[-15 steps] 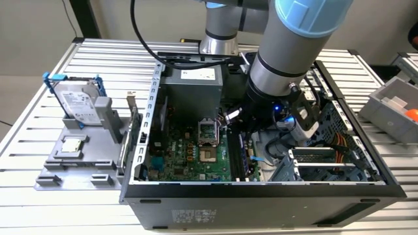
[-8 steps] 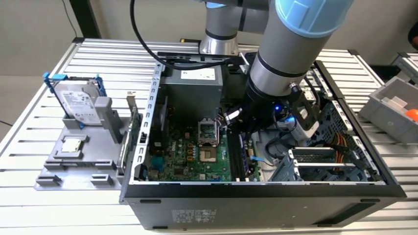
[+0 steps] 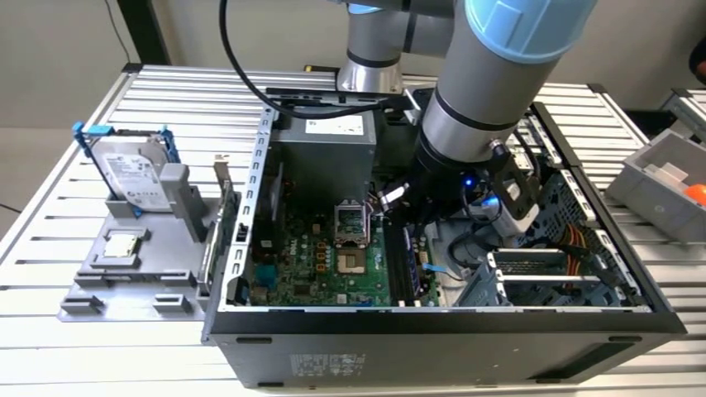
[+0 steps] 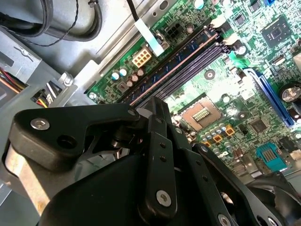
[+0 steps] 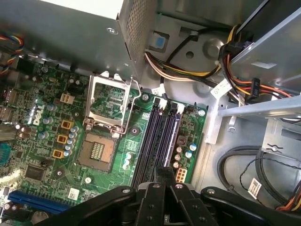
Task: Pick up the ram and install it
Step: 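Press down the ram until it locks into place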
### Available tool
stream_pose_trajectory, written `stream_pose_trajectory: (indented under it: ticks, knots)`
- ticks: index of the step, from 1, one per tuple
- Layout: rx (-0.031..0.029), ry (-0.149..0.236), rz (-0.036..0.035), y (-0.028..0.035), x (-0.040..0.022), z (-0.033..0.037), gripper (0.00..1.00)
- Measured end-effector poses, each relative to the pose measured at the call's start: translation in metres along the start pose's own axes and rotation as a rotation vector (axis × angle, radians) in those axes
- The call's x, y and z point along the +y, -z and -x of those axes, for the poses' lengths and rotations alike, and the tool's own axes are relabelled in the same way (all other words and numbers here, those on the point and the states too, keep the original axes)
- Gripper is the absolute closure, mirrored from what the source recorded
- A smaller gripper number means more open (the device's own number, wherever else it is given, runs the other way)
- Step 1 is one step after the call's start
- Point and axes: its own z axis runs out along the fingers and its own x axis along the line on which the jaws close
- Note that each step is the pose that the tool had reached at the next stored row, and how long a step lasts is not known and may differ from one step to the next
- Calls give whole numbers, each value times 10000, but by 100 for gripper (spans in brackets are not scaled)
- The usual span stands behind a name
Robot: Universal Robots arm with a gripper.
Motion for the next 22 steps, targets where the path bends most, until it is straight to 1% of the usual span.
stream_pose_trajectory:
  ticks: [22]
  knots:
    - [32, 301, -1, 1, 0, 0, 100]
